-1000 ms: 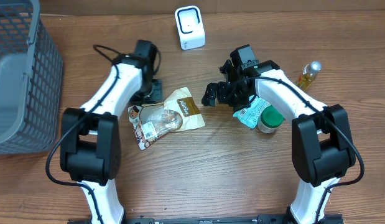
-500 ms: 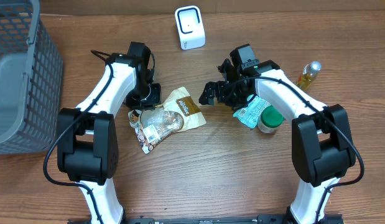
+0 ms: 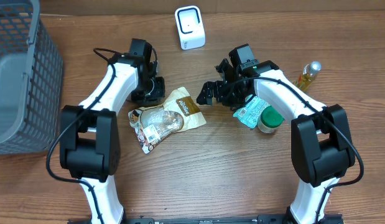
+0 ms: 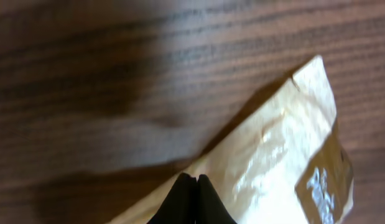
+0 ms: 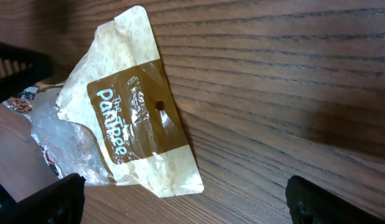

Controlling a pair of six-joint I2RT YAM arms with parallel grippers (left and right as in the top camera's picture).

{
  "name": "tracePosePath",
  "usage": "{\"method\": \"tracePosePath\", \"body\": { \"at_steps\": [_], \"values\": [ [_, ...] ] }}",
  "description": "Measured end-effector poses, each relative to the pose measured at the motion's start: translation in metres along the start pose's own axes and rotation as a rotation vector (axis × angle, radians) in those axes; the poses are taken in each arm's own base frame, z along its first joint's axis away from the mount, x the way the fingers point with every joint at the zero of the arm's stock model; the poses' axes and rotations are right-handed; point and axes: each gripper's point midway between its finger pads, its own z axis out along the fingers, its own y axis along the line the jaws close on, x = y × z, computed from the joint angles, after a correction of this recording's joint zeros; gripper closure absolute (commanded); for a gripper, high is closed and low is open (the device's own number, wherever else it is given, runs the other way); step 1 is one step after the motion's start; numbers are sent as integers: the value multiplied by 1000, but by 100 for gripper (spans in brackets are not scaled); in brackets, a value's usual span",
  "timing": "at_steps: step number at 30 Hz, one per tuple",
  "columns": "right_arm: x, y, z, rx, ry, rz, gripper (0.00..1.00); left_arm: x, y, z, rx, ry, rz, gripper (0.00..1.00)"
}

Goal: Scan the item barcode

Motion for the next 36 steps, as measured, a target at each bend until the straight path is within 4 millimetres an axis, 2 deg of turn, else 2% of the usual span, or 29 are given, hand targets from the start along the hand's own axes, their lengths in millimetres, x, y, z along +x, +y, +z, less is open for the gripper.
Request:
{"method": "tracePosePath", "body": {
  "at_steps": [5,8,14,19,22,27,28,33,36],
  "values": [
    [0,0,0,0,0,0,0,6,-3,20,16,42,-17,96],
    [0,0,0,0,0,0,0,13,-15,27,76,81,1,96],
    [0,0,0,1,2,1,0,23,-53,23,262,115,101,96],
    [6,-2,0,7,24,14,0,29,-63,15,318,149,123,96],
    [8,-2,0,9,30,18,0,20,-66,-2,312,145,129,96],
    [11,-3,0,11,41,41,0,11,-49,-32,182,159,111,96],
    [11,-2,0,12,42,48,0,12,-45,-34,157,161,109,96],
    [13,1,2,12,48,86,0,26,-1,-39,-74,222,54,96],
    [17,9,6,10,60,78,0,27,16,-41,-153,225,33,96]
  ]
}}
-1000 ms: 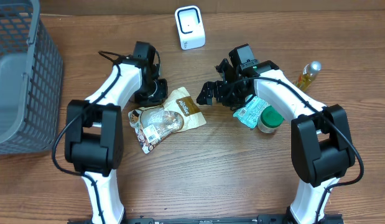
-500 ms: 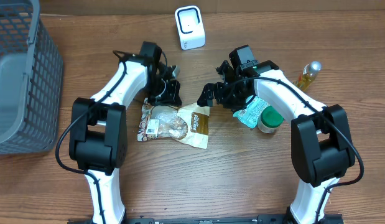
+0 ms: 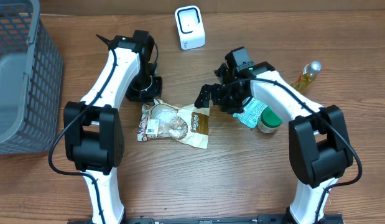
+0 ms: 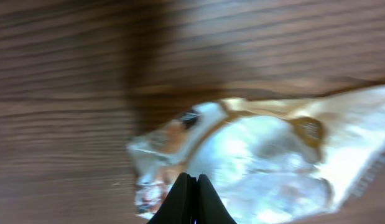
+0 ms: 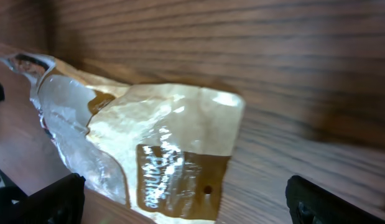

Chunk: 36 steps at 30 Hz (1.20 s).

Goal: Scan the item barcode

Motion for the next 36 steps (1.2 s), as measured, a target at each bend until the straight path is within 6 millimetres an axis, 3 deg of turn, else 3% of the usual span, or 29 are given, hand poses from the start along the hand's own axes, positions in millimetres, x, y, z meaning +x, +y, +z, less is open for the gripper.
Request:
{"method": "tracePosePath", "body": {
  "at_steps": [10,26,36],
  "values": [
    [18,26,15,-3,43,-53,0,6,24,11,-64,26,-53,96],
    [19,24,17,-3,41,-50,0,23,26,57,-47,63,-59,96],
    [27,11,35,-14,33,-21,0,24,25,62,-40,63,-59,96]
  ]
}}
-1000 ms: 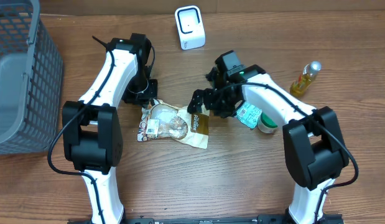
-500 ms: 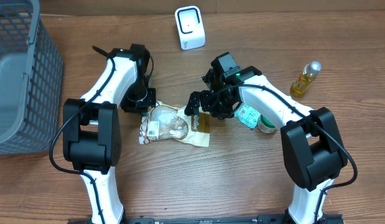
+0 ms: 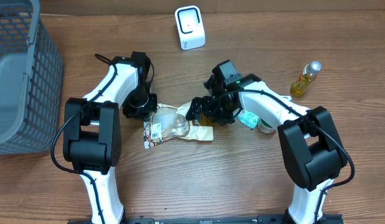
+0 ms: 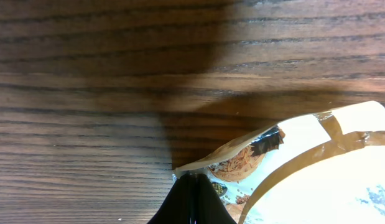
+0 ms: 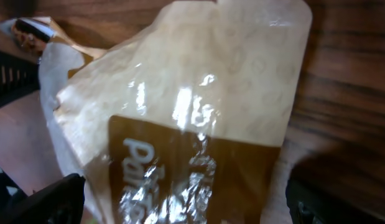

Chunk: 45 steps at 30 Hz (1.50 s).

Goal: Scan the item barcode

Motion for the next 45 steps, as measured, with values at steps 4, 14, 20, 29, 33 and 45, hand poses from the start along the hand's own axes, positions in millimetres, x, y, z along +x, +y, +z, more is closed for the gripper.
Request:
{"method": "tracePosePath", "body": {
  "at_steps": [4,14,20,29,33,45],
  "values": [
    [-11,14,6,-106,-57,2,1,0,0,0,3,-2,0,96],
    [6,31,20,-322,-23,25,28,-1,-1,0,5,-3,0,96],
    [4,38,18,-360,-26,17,31,-1,-1,0,5,-5,1,96],
    [2,40,17,-365,-34,13,53,-4,-2,-1,12,-18,1,96],
    [2,39,17,-362,-34,19,52,-4,-2,-1,11,-17,1,96],
    [-3,42,16,-373,-59,-3,63,-31,-11,-48,33,-105,7,96]
  ]
}}
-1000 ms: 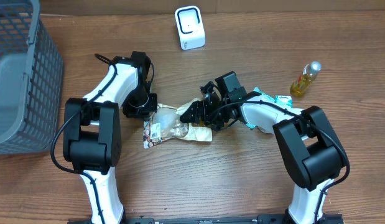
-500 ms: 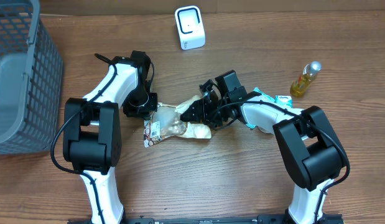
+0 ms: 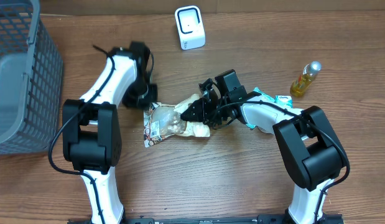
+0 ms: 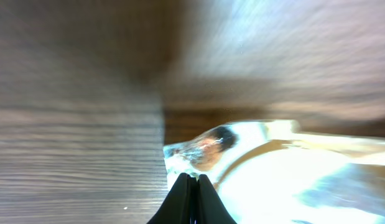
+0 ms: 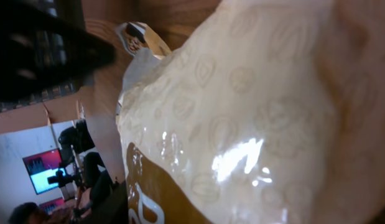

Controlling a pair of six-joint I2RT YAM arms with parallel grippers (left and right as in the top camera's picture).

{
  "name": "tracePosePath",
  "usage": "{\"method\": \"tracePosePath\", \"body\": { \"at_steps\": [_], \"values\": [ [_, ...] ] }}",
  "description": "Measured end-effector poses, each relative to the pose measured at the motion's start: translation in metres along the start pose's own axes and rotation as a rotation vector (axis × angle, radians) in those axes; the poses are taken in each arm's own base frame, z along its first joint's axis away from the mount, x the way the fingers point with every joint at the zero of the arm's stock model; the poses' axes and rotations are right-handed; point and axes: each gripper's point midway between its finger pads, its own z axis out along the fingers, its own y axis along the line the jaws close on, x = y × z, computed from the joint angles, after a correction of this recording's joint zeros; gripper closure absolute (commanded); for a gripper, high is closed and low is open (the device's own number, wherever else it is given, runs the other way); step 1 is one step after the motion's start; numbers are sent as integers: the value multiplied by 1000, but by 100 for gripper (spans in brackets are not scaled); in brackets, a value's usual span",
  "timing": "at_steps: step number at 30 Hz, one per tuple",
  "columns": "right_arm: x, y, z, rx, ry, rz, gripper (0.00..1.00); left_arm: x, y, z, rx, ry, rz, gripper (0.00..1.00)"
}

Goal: Scan the item barcode

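Note:
A crinkled snack bag (image 3: 173, 119) of cream and brown film lies mid-table, its white barcode label (image 3: 153, 129) facing up at the left end. My right gripper (image 3: 198, 113) lies low at the bag's right end, which stands raised. In the right wrist view the bag (image 5: 242, 112) fills the frame between the fingers; one dark finger (image 5: 111, 208) shows, and the grip looks shut on the bag. My left gripper (image 4: 192, 179) is shut, its tips at the bag's clear corner (image 4: 208, 144). The white scanner (image 3: 190, 27) stands at the far edge.
A grey wire basket (image 3: 21, 74) fills the left side. A yellow oil bottle (image 3: 307, 76) stands at the right, and a green-and-white packet (image 3: 270, 98) lies behind my right arm.
My right gripper went from open above the bag's brown end to low against that end, which is now lifted. The left gripper stays shut at the bag's left corner, slightly farther back.
The bag lay tilted between both arms, with my left gripper shut at its edge and the right open beside it. Then it lay turned level, label up. The right gripper came over its brown end, and now holds that end raised.

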Motion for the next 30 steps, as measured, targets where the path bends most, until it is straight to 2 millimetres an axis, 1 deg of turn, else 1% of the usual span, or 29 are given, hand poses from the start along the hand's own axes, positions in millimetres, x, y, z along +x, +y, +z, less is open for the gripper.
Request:
{"method": "tracePosePath", "body": {
  "at_steps": [3,8,10,12,13,14,16,18,20,21,23,25,26,28,30],
  "values": [
    [-1,1,0,-3,-4,-21,67,-25,-8,-38,20,-94,6,96],
    [0,3,0,-16,4,-59,75,-54,-9,-106,52,-241,-6,96],
    [0,4,-2,-33,8,-66,77,-63,-3,-132,62,-302,-20,91],
    [-4,9,-7,-75,6,-81,77,-71,8,-153,69,-356,-44,87],
    [-7,12,-11,-104,1,-92,77,-75,15,-162,71,-381,-61,82],
    [-11,15,-15,-133,-7,-104,78,-77,21,-167,70,-395,-72,80],
    [-19,25,-27,-216,-21,-145,80,-81,39,-173,69,-412,-115,79],
    [-26,32,-40,-290,-32,-183,82,-81,60,-173,63,-410,-162,79],
    [-29,35,-52,-339,-30,-188,82,-80,80,-174,60,-409,-220,78],
    [-29,34,-57,-355,-30,-185,82,-80,90,-175,58,-411,-246,75],
    [-31,33,-64,-377,-31,-180,84,-80,110,-176,54,-415,-294,65],
    [-33,33,-70,-390,-34,-178,87,-80,126,-177,51,-423,-333,60],
    [-33,34,-72,-396,-35,-181,88,-80,132,-178,50,-429,-348,57],
    [-35,38,-77,-404,-41,-190,89,-80,139,-179,49,-432,-367,44],
    [-40,49,-85,-416,-50,-213,90,-79,139,-178,50,-431,-373,32]
  ]
}}
